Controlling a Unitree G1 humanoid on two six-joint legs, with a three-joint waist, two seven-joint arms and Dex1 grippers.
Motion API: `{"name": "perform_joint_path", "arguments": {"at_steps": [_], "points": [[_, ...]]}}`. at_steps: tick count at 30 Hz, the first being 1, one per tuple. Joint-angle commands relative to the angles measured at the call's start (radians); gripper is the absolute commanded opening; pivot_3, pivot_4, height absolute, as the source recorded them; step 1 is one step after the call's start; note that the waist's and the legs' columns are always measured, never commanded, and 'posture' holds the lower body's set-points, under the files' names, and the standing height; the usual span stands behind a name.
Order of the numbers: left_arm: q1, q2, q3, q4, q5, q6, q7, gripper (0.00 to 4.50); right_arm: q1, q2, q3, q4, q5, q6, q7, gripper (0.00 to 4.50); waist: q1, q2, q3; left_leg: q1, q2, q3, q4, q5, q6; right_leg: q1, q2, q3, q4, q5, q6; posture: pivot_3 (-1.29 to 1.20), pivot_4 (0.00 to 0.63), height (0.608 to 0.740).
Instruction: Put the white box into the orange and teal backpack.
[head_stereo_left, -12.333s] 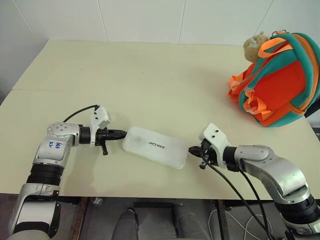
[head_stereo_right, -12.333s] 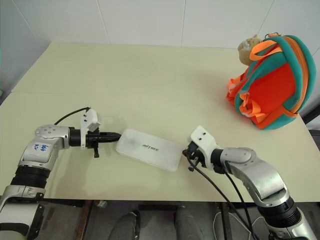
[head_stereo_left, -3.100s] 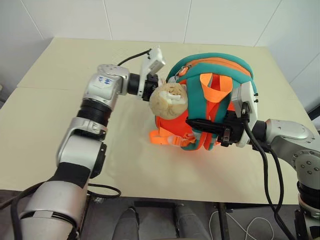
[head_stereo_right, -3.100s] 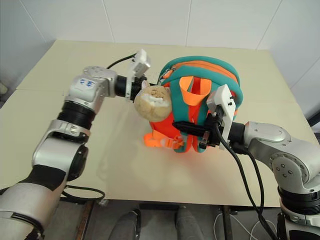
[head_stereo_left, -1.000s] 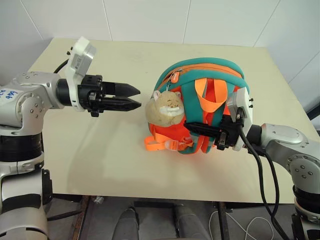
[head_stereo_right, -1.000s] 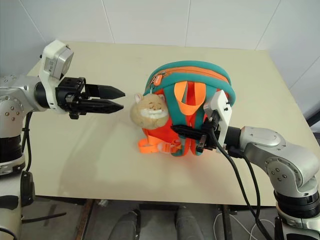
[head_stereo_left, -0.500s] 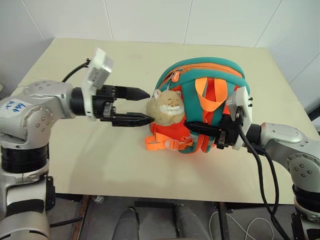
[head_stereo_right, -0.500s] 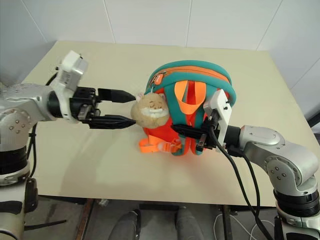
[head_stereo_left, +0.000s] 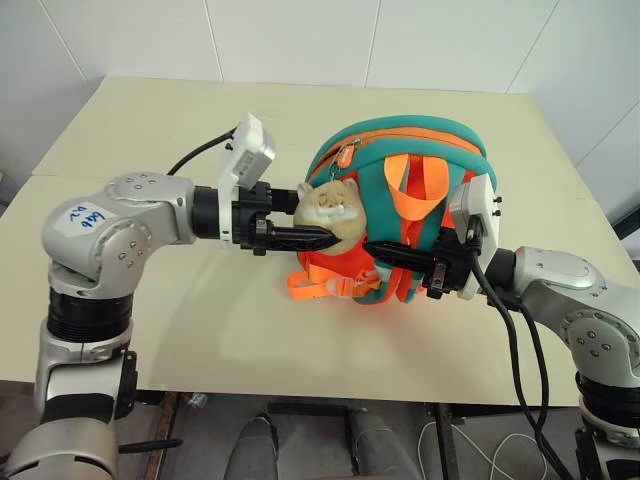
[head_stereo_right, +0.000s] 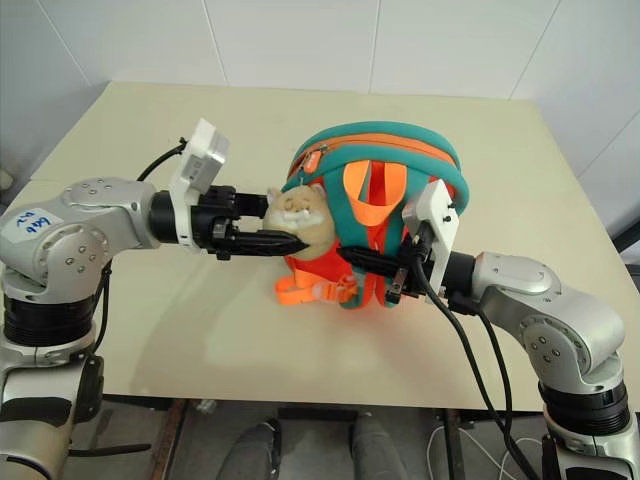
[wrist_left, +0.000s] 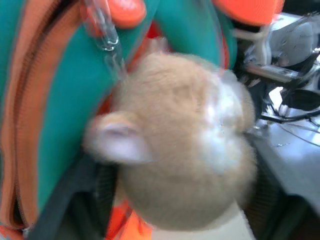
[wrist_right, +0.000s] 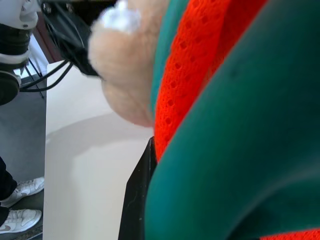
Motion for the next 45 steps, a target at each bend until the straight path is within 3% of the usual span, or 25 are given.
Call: {"name": "perform_joint_path", "arguments": {"at_steps": [1, 4, 18, 25, 35, 40, 45], "points": [[-0.039, 0.037, 0.037, 0.036, -0.013, -0.017, -0.026, 1.93, 0.013, 0.007, -0.023, -0.041, -0.004, -0.034, -0.001, 0.00, 0.001, 0.000, 0.000, 0.000, 0.000, 0.000, 0.000, 0.000, 0.000, 0.000, 0.000, 0.000, 0.000, 0.000, 0.000, 0.00, 0.150, 0.740], [-0.058, 0.064, 0.035, 0.080, 0.003, -0.034, -0.040, 1.53, 0.026, 0.013, -0.022, -0.044, -0.007, -0.051, 0.001, 0.00, 0.001, 0.000, 0.000, 0.000, 0.000, 0.000, 0.000, 0.000, 0.000, 0.000, 0.000, 0.000, 0.000, 0.000, 0.000, 0.00, 0.150, 0.740], [-0.103, 0.120, 0.041, 0.391, 0.108, -0.111, -0.032, 1.48, 0.131, 0.062, -0.021, -0.080, -0.074, -0.204, 0.036, 0.00, 0.001, 0.000, 0.000, 0.000, 0.000, 0.000, 0.000, 0.000, 0.000, 0.000, 0.000, 0.000, 0.000, 0.000, 0.000, 0.00, 0.150, 0.740], [-0.077, 0.151, -0.114, 0.539, 0.277, -0.235, -0.111, 1.48, 0.132, 0.064, -0.013, -0.072, -0.090, -0.219, 0.038, 0.00, 0.001, 0.000, 0.000, 0.000, 0.000, 0.000, 0.000, 0.000, 0.000, 0.000, 0.000, 0.000, 0.000, 0.000, 0.000, 0.00, 0.150, 0.740], [-0.043, 0.083, -0.315, 0.651, 0.491, -0.394, -0.175, 1.48, 0.134, 0.063, -0.011, -0.075, -0.101, -0.210, 0.036, 0.00, 0.001, 0.000, 0.000, 0.000, 0.000, 0.000, 0.000, 0.000, 0.000, 0.000, 0.000, 0.000, 0.000, 0.000, 0.000, 0.00, 0.150, 0.740], [-0.038, 0.048, -0.311, 0.684, 0.520, -0.416, -0.184, 1.48, 0.135, 0.054, -0.015, -0.080, -0.098, -0.195, 0.028, 0.00, 0.001, 0.000, 0.000, 0.000, 0.000, 0.000, 0.000, 0.000, 0.000, 0.000, 0.000, 0.000, 0.000, 0.000, 0.000, 0.00, 0.150, 0.740], [-0.036, 0.039, -0.223, 0.676, 0.475, -0.447, -0.198, 1.48, 0.138, 0.003, -0.050, -0.087, -0.061, -0.099, -0.016, 0.00, 0.003, 0.000, 0.000, 0.000, 0.000, 0.000, 0.000, 0.000, 0.000, 0.000, 0.000, 0.000, 0.000, 0.000, 0.000, 0.00, 0.150, 0.740]]}}
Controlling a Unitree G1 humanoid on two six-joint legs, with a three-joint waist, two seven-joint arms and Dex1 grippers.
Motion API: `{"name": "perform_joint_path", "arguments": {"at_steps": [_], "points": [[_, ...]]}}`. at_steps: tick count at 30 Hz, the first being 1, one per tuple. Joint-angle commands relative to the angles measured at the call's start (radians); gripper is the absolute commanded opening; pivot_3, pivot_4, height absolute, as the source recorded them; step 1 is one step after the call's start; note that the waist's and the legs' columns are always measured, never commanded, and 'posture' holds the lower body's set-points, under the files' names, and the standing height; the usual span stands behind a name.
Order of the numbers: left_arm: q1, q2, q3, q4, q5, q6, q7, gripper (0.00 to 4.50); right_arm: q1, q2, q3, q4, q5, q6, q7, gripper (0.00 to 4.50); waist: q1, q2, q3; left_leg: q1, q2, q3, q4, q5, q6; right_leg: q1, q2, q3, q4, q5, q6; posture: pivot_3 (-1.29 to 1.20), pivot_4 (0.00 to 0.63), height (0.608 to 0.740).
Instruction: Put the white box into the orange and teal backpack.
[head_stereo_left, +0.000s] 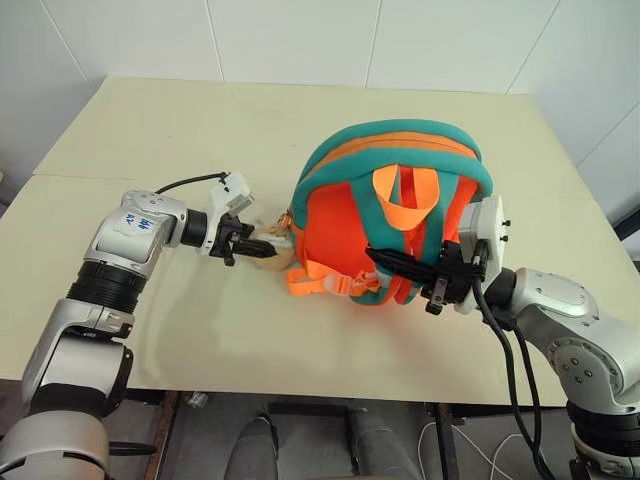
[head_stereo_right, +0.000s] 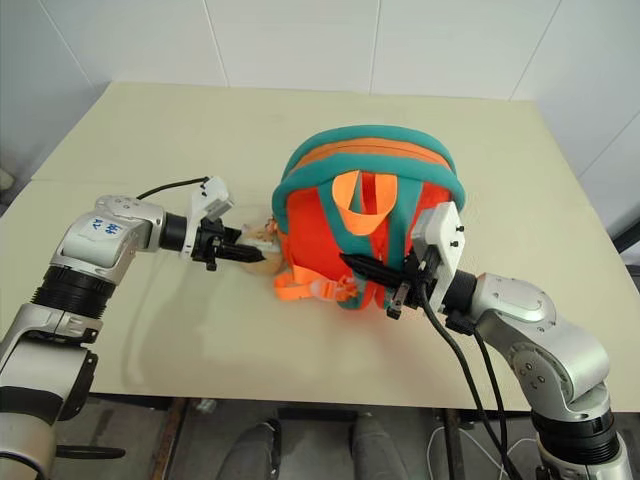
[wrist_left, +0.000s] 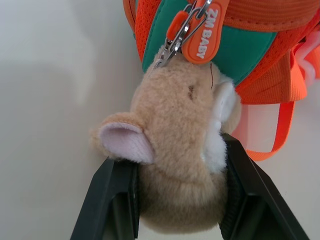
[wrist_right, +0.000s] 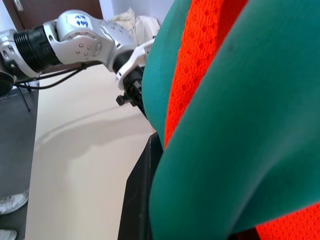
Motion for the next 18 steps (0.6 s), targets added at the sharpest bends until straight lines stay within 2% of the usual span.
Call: {"name": "perform_joint_path", "arguments": {"at_steps": [1, 6, 9, 10, 13, 15, 18], "points": [[0.011, 0.015, 0.081, -0.001, -0.022, -0.005, -0.019, 1.83, 0.014, -0.057, -0.065, -0.045, 0.045, 0.060, -0.020, 0.65, 0.000, 0.000, 0.000, 0.000, 0.000, 0.000, 0.000, 0.000, 0.000, 0.000, 0.000, 0.000, 0.000, 0.000, 0.000, 0.00, 0.150, 0.740], [0.030, 0.053, 0.155, -0.016, -0.042, 0.012, -0.039, 3.44, 0.065, -0.149, -0.148, -0.071, 0.088, 0.103, -0.002, 2.24, -0.001, 0.000, 0.000, 0.000, 0.000, 0.000, -0.001, 0.000, 0.001, 0.000, 0.000, 0.000, 0.000, 0.000, 0.000, 0.00, 0.150, 0.740], [0.048, 0.068, 0.236, 0.021, -0.045, -0.071, -0.012, 4.36, 0.126, -0.218, -0.242, -0.082, 0.104, 0.124, 0.018, 3.24, 0.002, 0.000, 0.000, 0.000, 0.000, 0.000, -0.001, 0.000, 0.001, 0.000, 0.000, 0.000, 0.000, 0.000, 0.000, 0.00, 0.150, 0.740], [0.053, 0.070, 0.257, 0.031, -0.044, -0.102, -0.003, 4.50, 0.145, -0.237, -0.269, -0.082, 0.108, 0.129, 0.024, 3.57, 0.002, 0.000, 0.000, 0.000, 0.000, 0.000, 0.000, 0.000, 0.001, 0.000, 0.000, 0.000, 0.000, 0.000, 0.000, 0.00, 0.150, 0.740], [0.081, 0.079, 0.345, 0.081, -0.030, -0.279, 0.041, 4.50, 0.266, -0.334, -0.429, -0.019, 0.023, 0.111, 0.096, 4.47, 0.005, 0.000, 0.000, 0.000, 0.000, 0.000, 0.000, 0.000, 0.001, 0.000, -0.001, 0.000, -0.001, 0.000, 0.000, 0.00, 0.150, 0.740], [0.100, 0.064, 0.407, 0.097, -0.041, -0.403, 0.071, 4.50, 0.325, -0.377, -0.504, 0.043, -0.040, 0.079, 0.138, 4.47, 0.008, 0.000, 0.000, 0.000, 0.000, 0.000, 0.000, -0.001, 0.001, 0.000, -0.001, 0.000, -0.001, 0.000, 0.000, 0.00, 0.150, 0.740], [0.130, 0.064, 0.448, 0.115, -0.061, -0.472, 0.047, 4.50, 0.370, -0.403, -0.584, 0.146, -0.118, 0.019, 0.184, 4.47, 0.010, -0.001, 0.000, 0.000, 0.000, 0.001, 0.001, -0.001, 0.001, 0.001, -0.001, 0.000, -0.001, 0.000, 0.000, 0.00, 0.150, 0.740]]}}
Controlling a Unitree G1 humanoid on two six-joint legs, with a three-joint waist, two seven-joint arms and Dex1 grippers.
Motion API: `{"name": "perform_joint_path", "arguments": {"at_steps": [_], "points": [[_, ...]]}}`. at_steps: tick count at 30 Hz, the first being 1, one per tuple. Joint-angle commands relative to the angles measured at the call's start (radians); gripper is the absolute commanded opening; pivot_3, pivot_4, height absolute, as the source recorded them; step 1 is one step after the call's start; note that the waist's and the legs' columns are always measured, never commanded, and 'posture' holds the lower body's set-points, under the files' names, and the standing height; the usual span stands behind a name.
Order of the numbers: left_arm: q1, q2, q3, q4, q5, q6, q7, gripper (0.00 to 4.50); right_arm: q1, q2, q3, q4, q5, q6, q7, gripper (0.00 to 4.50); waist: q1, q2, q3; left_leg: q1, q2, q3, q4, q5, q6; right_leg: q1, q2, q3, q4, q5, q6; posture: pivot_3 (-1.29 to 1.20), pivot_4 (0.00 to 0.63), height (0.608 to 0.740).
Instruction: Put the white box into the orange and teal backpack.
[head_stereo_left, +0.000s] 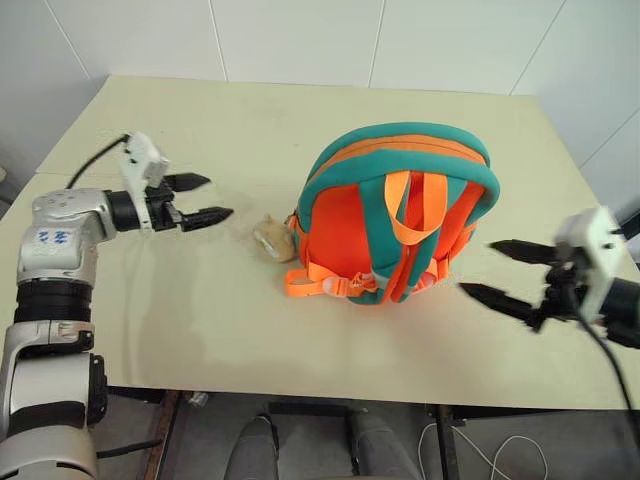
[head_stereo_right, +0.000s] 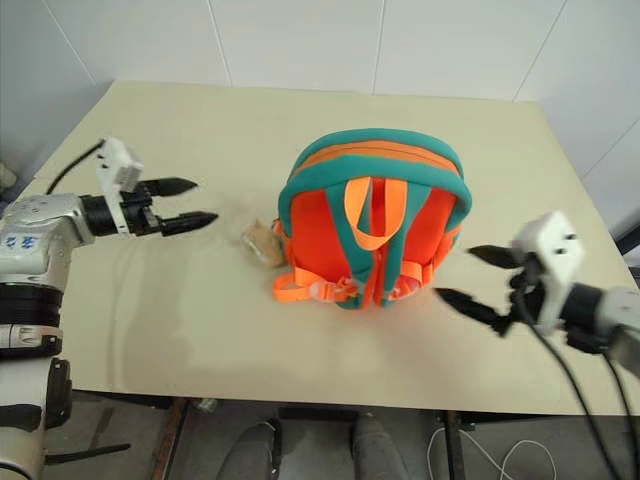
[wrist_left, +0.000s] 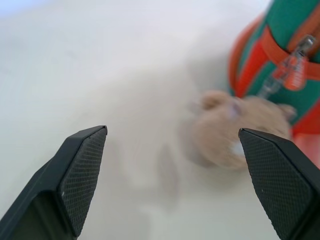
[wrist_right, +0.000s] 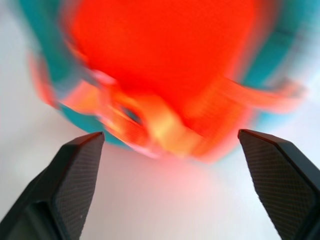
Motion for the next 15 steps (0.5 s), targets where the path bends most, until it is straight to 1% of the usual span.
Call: {"name": "perform_joint_path", "arguments": {"at_steps": [1, 4, 7, 11, 15], "points": [[0.025, -0.002, 0.055, -0.006, -0.033, -0.096, -0.030, 4.50, 0.009, -0.014, -0.099, 0.095, -0.078, -0.089, 0.049, 4.47, 0.000, 0.000, 0.000, 0.000, 0.000, 0.000, 0.000, 0.000, 0.000, 0.000, 0.000, 0.000, 0.000, 0.000, 0.000, 0.00, 0.150, 0.740], [0.047, -0.032, 0.083, -0.010, -0.064, -0.158, -0.063, 4.50, -0.030, 0.008, -0.101, 0.174, -0.109, -0.141, 0.037, 4.47, -0.004, 0.000, 0.000, 0.002, 0.000, 0.001, 0.000, 0.000, 0.000, 0.002, 0.000, 0.000, 0.000, 0.000, 0.000, 0.00, 0.150, 0.740], [0.076, -0.057, 0.109, -0.043, -0.101, -0.176, -0.090, 4.50, -0.069, 0.009, -0.066, 0.225, -0.153, -0.184, 0.023, 4.47, -0.007, 0.000, 0.000, 0.002, 0.000, 0.001, 0.001, 0.000, 0.000, 0.003, 0.000, 0.000, 0.000, 0.001, 0.001, 0.00, 0.150, 0.740], [0.093, -0.064, 0.100, -0.026, -0.108, -0.204, -0.135, 4.50, -0.138, 0.031, -0.012, 0.220, -0.174, -0.186, -0.026, 4.47, -0.016, 0.000, 0.000, 0.002, 0.000, 0.001, 0.000, 0.000, 0.000, 0.002, 0.000, 0.001, 0.000, 0.001, 0.001, 0.00, 0.150, 0.740], [0.131, -0.104, 0.096, -0.076, -0.123, -0.194, -0.115, 4.50, -0.129, 0.067, 0.019, 0.189, -0.181, -0.184, -0.029, 4.47, -0.011, 0.000, 0.000, 0.002, 0.000, 0.001, 0.000, 0.000, 0.000, 0.003, 0.000, 0.001, 0.000, 0.001, 0.001, 0.00, 0.150, 0.740]]}}
